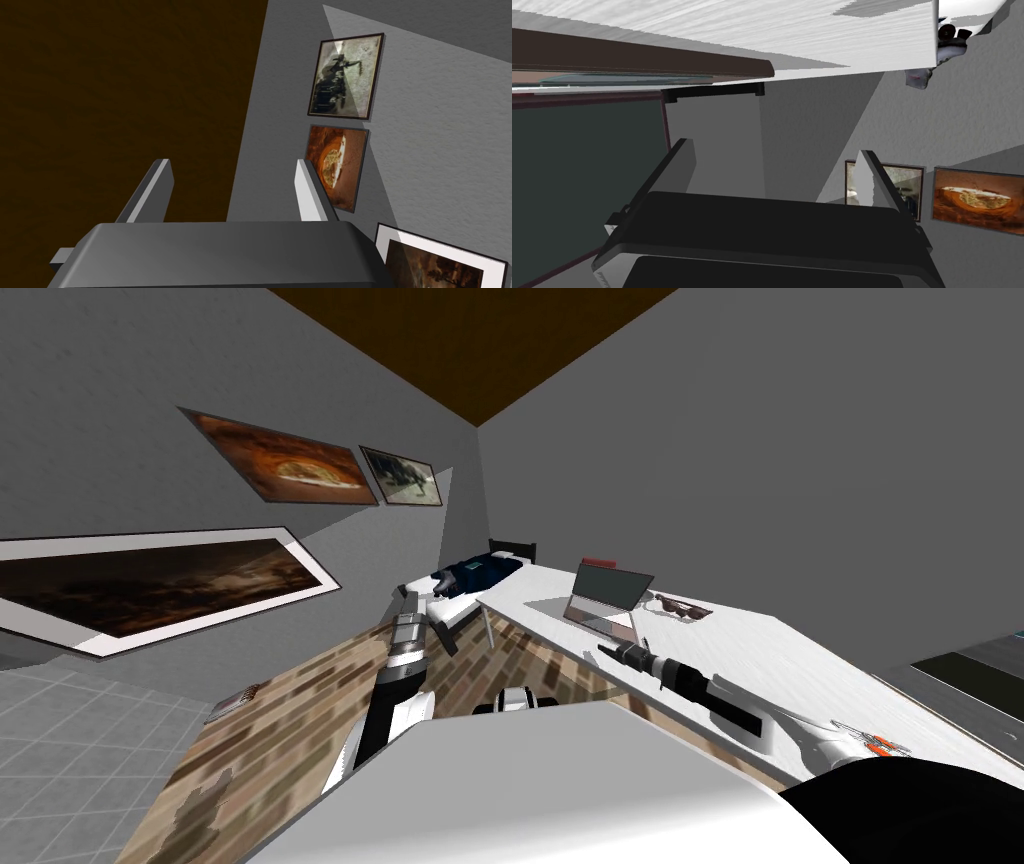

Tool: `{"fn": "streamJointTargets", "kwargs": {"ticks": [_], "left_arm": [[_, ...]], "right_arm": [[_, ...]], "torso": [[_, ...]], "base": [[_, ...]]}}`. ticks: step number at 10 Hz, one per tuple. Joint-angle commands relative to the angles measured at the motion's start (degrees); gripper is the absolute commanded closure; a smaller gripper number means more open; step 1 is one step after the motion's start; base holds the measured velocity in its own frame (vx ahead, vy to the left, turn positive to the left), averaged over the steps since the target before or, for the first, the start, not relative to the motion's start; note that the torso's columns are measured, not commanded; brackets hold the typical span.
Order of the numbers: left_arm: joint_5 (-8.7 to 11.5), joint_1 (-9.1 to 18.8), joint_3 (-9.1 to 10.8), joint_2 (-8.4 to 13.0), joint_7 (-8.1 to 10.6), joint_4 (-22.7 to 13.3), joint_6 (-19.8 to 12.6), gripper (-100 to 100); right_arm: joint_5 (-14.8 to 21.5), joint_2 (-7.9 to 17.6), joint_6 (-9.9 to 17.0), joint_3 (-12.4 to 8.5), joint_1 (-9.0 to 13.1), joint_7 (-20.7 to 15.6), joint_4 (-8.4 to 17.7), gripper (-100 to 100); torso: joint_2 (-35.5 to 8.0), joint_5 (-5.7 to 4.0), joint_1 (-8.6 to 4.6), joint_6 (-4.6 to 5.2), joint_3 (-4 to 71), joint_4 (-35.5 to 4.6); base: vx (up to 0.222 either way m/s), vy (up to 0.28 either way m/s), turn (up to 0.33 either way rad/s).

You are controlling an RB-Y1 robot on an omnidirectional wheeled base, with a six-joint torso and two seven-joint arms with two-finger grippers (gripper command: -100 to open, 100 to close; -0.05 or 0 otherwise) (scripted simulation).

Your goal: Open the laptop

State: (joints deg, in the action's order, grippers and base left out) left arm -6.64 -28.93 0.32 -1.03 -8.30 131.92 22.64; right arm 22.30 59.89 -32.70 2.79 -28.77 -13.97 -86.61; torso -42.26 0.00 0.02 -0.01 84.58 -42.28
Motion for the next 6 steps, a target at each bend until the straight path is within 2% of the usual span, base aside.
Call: {"fn": "streamJointTargets", "kwargs": {"ticks": [1,2,3,4,5,6], "left_arm": [[0.00,0.00,0.00,0.00,0.00,0.00,0.00,0],[0.00,0.00,0.00,0.00,0.00,0.00,0.00,0],[0.00,0.00,0.00,0.00,0.00,0.00,0.00,0],[0.00,-0.01,0.00,0.00,0.00,0.00,0.00,0],[0.00,0.00,0.00,0.00,0.00,0.00,0.00,0],[0.00,0.00,0.00,0.00,0.00,0.00,0.00,0]], "right_arm": [[1.98,4.11,0.79,0.11,-0.48,-0.82,4.45,-100],[3.23,5.93,1.51,0.30,-0.61,-1.23,7.28,-100],[3.23,7.40,1.51,0.30,-0.61,-1.23,7.28,-100],[4.44,9.17,2.37,0.51,-0.75,-1.62,10.08,-100],[4.44,10.11,2.37,0.51,-0.75,-1.62,10.08,-100],[5.60,12.54,3.34,0.75,-0.90,-1.99,12.40,-100]], "torso": [[-0.04,-0.01,-0.05,0.03,-0.01,-0.01],[-0.03,0.00,-0.01,0.01,-0.01,-0.01],[0.05,0.01,0.05,-0.01,0.03,0.01],[-0.02,0.01,0.00,0.04,0.00,0.00],[-0.01,0.01,0.02,0.00,0.00,0.00],[-0.09,-0.02,-0.05,0.03,-0.05,-0.02]], "base": [[0.055,0.055,0.096],[0.083,0.071,0.180],[0.070,0.055,0.066],[0.078,0.066,0.089],[0.054,0.053,0.055],[0.057,0.051,0.127]]}}
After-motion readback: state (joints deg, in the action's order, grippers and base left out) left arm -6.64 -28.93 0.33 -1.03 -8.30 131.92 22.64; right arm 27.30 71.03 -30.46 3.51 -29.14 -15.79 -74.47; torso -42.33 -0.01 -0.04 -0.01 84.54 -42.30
